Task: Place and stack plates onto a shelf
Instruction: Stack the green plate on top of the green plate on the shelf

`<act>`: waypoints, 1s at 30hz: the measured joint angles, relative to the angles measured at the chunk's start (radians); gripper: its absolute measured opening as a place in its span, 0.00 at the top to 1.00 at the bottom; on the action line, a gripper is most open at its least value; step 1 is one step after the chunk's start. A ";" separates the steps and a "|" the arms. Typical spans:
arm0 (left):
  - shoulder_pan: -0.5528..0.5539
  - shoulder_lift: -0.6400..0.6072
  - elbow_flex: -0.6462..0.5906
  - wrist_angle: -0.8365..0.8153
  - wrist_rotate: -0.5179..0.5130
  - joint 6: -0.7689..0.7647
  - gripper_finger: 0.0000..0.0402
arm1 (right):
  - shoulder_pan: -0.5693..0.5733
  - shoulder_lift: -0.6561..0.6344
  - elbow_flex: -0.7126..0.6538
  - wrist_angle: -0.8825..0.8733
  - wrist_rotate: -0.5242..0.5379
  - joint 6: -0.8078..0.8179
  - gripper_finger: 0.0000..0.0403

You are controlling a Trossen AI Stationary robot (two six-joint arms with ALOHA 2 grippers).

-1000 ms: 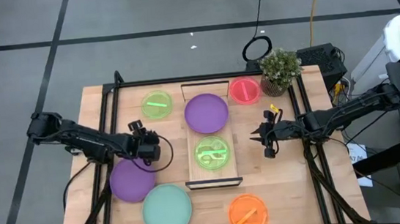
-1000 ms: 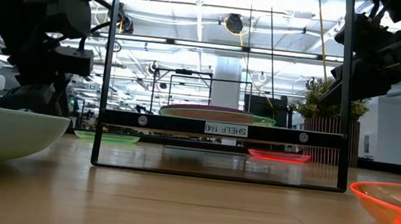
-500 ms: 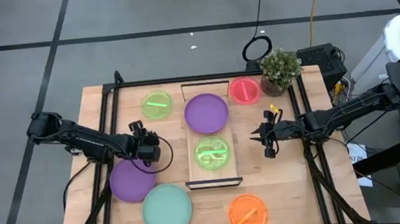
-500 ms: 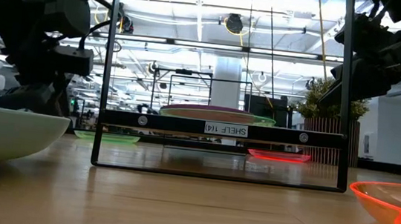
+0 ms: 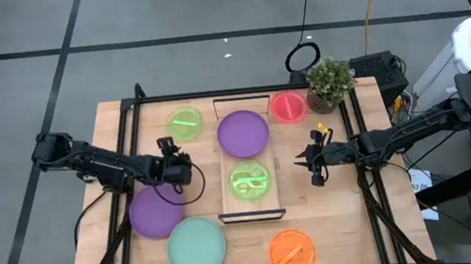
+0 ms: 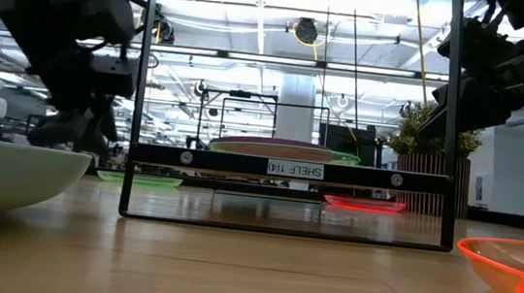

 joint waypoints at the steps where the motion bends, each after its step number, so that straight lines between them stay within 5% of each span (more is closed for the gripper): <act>1: 0.016 0.000 0.000 0.019 0.002 0.024 0.54 | 0.000 0.000 0.000 0.000 0.000 0.000 0.80; 13: 0.170 0.000 0.000 0.075 0.153 0.143 0.54 | 0.000 0.000 0.000 0.000 0.000 0.000 0.80; 30: 0.222 0.000 -0.024 0.150 0.212 0.263 0.54 | -0.001 0.000 0.000 0.001 0.001 -0.058 0.80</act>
